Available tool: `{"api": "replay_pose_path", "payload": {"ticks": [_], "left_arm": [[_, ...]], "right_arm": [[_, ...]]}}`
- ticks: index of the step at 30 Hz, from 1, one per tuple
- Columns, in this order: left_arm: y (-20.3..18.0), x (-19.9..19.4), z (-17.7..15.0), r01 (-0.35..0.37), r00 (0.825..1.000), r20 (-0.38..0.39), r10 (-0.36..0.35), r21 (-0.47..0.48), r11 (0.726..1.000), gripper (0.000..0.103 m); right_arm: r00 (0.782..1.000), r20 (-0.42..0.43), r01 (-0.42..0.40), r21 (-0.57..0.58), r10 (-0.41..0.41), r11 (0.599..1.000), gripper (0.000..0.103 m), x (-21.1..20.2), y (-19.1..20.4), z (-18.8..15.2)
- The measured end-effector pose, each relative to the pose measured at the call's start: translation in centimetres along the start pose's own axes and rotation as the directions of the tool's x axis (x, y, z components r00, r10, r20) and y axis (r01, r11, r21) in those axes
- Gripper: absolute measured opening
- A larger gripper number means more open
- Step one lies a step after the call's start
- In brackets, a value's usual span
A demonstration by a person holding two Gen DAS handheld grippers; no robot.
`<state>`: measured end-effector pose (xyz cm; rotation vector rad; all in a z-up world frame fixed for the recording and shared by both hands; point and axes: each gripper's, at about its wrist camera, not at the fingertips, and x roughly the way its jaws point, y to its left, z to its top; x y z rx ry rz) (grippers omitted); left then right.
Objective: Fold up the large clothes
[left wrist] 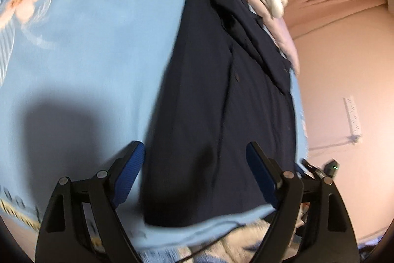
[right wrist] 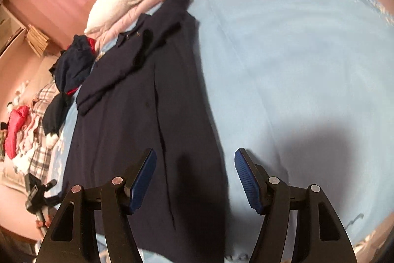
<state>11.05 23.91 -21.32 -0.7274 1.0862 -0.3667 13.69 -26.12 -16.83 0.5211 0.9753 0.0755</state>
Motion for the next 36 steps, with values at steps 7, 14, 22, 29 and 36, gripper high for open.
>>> {"api": "replay_pose_path", "payload": {"ticks": [7,14,22,29,36], "left_arm": [[0.2,-0.7,-2.0,0.062,0.998,-0.001,-0.062,-0.032,0.998,0.084],[-0.7,1.2,0.8,0.121,0.992,-0.013,-0.122,-0.033,0.992,0.084],[-2.8,3.1,1.7,0.129,0.99,-0.059,-0.127,0.033,0.991,0.084],[-2.2,2.1,-0.9,0.146,0.987,-0.074,-0.142,0.053,0.988,0.079],[-0.7,2.0,-0.5,0.111,0.994,-0.003,-0.111,-0.021,0.994,0.049]], "right_arm": [[0.993,-0.066,-0.102,-0.044,0.099,0.994,0.074,-0.2,0.8,-1.7],[0.988,-0.102,-0.123,-0.114,0.111,0.986,0.075,2.2,3.2,-0.7],[0.979,-0.107,-0.185,-0.092,0.175,0.978,0.075,3.4,3.3,-0.1],[0.957,-0.152,-0.26,-0.08,0.246,0.962,0.075,1.8,2.1,-2.3],[0.948,-0.098,-0.305,0.008,0.304,0.952,0.07,2.0,0.9,-2.4]]}}
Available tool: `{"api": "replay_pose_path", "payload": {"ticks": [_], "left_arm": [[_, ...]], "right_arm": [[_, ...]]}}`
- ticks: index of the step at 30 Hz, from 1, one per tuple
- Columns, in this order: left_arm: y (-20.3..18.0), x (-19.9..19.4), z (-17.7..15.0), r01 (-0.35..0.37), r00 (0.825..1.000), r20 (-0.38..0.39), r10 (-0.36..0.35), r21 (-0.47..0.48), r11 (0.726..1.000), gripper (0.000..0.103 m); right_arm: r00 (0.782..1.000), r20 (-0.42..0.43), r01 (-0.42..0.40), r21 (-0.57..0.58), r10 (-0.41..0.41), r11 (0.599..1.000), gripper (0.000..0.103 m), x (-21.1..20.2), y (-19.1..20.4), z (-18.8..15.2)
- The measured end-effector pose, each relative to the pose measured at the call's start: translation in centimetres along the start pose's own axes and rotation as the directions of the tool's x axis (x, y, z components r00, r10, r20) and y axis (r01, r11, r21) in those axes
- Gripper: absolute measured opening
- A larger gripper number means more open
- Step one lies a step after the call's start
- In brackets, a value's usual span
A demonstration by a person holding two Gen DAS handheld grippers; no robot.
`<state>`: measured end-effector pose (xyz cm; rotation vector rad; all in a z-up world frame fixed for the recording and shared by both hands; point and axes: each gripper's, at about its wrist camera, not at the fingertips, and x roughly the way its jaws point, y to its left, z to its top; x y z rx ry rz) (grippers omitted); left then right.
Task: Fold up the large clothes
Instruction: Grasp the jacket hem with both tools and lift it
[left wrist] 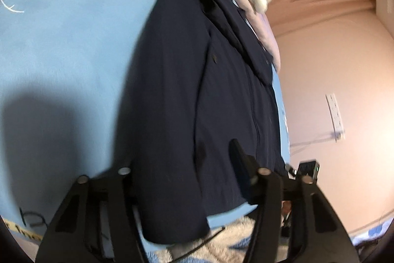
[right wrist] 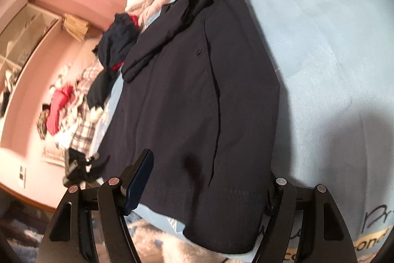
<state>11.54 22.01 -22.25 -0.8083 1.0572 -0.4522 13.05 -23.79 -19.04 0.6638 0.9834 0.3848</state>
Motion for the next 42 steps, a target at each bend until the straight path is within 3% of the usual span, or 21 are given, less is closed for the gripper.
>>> {"api": "replay_pose_path", "payload": {"ticks": [1,4,6,10,15,24,28,42], "left_arm": [[0.0,0.2,0.3,-0.009,1.0,0.006,0.009,-0.006,1.0,0.042],[-0.2,1.0,1.0,-0.039,0.999,0.01,0.04,-0.016,0.999,0.023],[-0.1,1.1,1.0,-0.049,0.999,0.014,0.049,-0.022,0.999,0.014],[0.0,0.5,1.0,-0.038,0.999,0.029,0.04,-0.048,0.998,0.009],[-1.8,-1.0,1.1,-0.005,0.997,0.08,0.004,0.007,1.0,0.005],[-7.7,-2.9,2.2,0.071,0.978,0.18,-0.105,0.183,0.981,0.004],[-9.5,-3.4,2.4,0.075,0.964,0.234,-0.126,0.216,0.973,0.003],[-12.6,-7.1,1.3,0.108,0.946,0.256,-0.201,0.334,0.936,0.002]], "right_arm": [[1.0,0.004,0.002,0.001,-0.002,1.0,0.068,0.2,0.1,0.2],[0.999,0.009,0.035,-0.013,-0.034,0.999,0.049,0.6,0.5,0.1],[0.998,0.019,0.068,-0.024,-0.068,0.997,0.027,0.8,0.6,-0.1],[0.998,0.044,0.055,-0.012,-0.055,0.998,0.013,0.0,0.4,-0.2],[0.994,0.103,-0.03,-0.041,0.034,0.999,0.01,-1.0,2.0,0.4],[0.959,0.184,-0.196,-0.115,0.214,0.974,0.008,-2.0,5.7,2.3],[0.944,0.216,-0.217,-0.157,0.248,0.963,0.008,-2.6,6.8,2.5],[0.91,0.296,-0.232,-0.221,0.291,0.947,0.007,-6.7,8.5,1.2]]}}
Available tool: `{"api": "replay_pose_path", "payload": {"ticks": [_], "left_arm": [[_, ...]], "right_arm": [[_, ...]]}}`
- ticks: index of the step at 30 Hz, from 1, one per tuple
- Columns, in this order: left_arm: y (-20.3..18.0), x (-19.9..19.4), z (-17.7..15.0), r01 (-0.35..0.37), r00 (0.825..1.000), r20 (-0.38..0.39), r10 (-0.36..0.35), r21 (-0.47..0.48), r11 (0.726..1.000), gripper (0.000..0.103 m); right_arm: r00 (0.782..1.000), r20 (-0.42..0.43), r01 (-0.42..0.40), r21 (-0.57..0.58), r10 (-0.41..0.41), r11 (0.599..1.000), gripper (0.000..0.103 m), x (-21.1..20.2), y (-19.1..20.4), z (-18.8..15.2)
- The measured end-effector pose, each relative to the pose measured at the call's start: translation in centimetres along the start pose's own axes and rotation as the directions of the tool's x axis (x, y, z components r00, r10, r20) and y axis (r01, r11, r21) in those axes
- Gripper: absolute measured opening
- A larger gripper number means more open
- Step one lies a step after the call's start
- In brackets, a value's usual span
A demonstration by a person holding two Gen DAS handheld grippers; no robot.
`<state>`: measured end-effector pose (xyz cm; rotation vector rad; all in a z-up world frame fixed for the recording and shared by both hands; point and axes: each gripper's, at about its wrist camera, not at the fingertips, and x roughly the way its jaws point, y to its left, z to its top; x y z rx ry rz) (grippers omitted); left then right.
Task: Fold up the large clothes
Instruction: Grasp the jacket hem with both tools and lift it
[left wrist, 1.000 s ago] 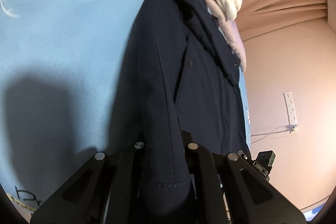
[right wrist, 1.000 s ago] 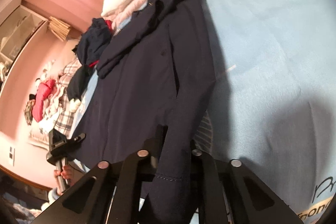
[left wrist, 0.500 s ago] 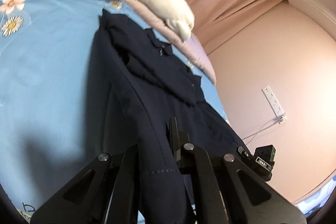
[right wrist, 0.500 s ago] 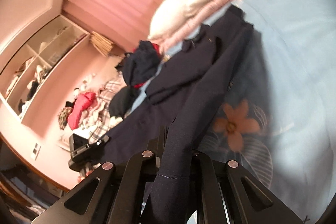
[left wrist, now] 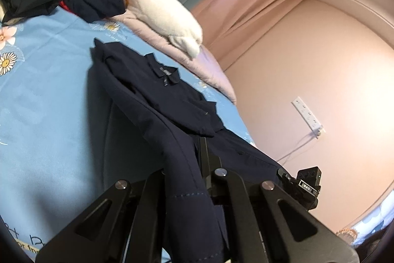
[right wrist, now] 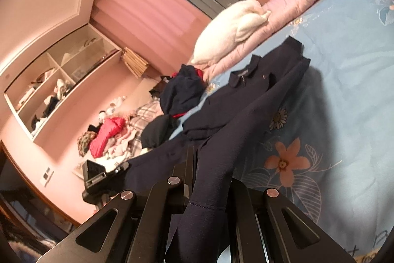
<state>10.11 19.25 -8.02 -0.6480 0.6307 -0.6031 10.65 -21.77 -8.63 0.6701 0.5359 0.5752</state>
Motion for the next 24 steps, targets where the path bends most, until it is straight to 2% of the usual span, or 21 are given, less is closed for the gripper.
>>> {"api": "replay_pose_path", "payload": {"ticks": [12,16,18,24], "left_arm": [[-5.4,-5.1,-0.5,0.117,0.99,0.07,-0.122,0.073,0.99,0.003],[-7.3,-7.4,-1.0,0.161,0.979,0.106,-0.173,0.115,0.98,0.003],[-8.1,-8.4,-1.2,0.177,0.973,0.121,-0.194,0.141,0.974,0.004],[-9.7,-11.1,-1.2,0.244,0.946,0.169,-0.278,0.196,0.95,0.005]], "right_arm": [[0.994,0.095,-0.039,-0.126,0.052,0.991,0.007,-4.8,4.4,0.5],[0.986,0.142,-0.054,-0.194,0.082,0.98,0.007,-6.6,6.0,0.0],[0.976,0.176,-0.082,-0.246,0.128,0.966,0.007,-7.6,7.1,-0.1],[0.956,0.213,-0.119,-0.344,0.201,0.931,0.007,-8.5,9.0,0.3]]}}
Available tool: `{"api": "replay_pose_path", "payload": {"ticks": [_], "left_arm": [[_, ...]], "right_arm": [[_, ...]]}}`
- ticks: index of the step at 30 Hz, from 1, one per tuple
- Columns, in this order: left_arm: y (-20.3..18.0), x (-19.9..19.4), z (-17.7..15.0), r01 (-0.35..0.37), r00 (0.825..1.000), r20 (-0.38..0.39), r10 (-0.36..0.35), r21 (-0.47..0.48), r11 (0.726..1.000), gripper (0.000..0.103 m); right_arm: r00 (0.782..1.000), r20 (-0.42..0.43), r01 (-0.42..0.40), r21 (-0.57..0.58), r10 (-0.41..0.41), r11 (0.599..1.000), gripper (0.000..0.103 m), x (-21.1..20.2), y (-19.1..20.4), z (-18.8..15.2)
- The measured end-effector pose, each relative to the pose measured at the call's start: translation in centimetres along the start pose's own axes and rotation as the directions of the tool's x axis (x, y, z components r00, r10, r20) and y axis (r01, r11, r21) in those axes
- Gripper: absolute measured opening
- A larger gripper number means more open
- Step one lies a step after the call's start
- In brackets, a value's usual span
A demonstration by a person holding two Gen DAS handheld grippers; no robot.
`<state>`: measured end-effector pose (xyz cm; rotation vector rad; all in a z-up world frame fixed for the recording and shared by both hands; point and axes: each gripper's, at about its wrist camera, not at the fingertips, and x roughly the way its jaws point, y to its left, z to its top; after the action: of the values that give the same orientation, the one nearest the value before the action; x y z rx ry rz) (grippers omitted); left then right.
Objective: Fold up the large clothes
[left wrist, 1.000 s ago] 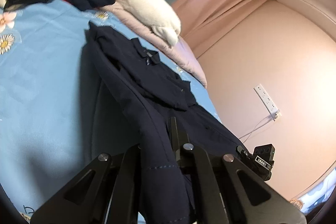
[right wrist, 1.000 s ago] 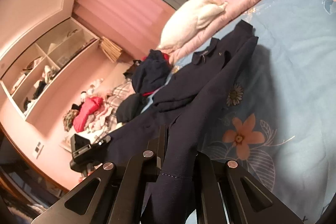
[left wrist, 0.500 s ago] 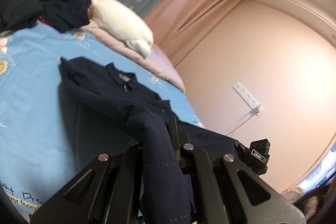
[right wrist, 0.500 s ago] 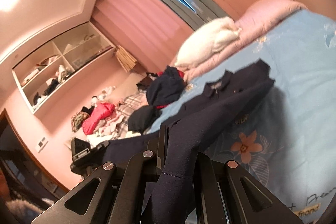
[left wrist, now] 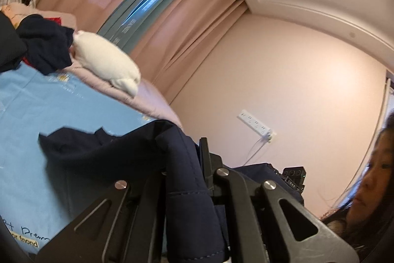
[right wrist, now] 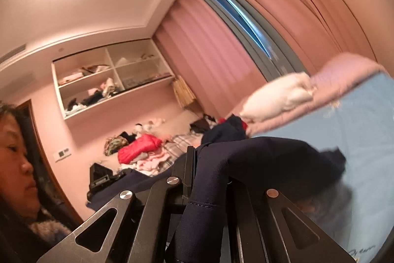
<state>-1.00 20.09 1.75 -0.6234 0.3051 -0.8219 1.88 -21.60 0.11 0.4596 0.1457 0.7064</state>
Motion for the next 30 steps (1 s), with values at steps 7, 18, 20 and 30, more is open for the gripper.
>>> {"api": "replay_pose_path", "payload": {"ticks": [7,18,20,30], "left_arm": [[1.8,0.7,0.3,-0.029,1.0,-0.004,0.029,-0.047,0.998,0.006],[7.5,5.2,1.8,-0.151,0.988,-0.061,0.143,-0.147,0.978,0.009],[9.5,7.1,2.5,-0.177,0.983,-0.084,0.164,-0.184,0.967,0.01],[20.6,14.7,2.8,-0.347,0.935,-0.205,0.289,-0.366,0.864,0.01]], "right_arm": [[0.999,-0.028,0.042,0.023,-0.042,0.999,0.007,2.1,-2.2,-0.1],[0.992,-0.068,0.121,0.171,-0.11,0.978,0.007,5.6,-8.5,0.6],[0.984,-0.097,0.169,0.211,-0.151,0.963,0.007,7.2,-10.5,0.9],[0.92,-0.257,0.376,0.369,-0.295,0.85,0.007,12.5,-20.4,-0.5]]}}
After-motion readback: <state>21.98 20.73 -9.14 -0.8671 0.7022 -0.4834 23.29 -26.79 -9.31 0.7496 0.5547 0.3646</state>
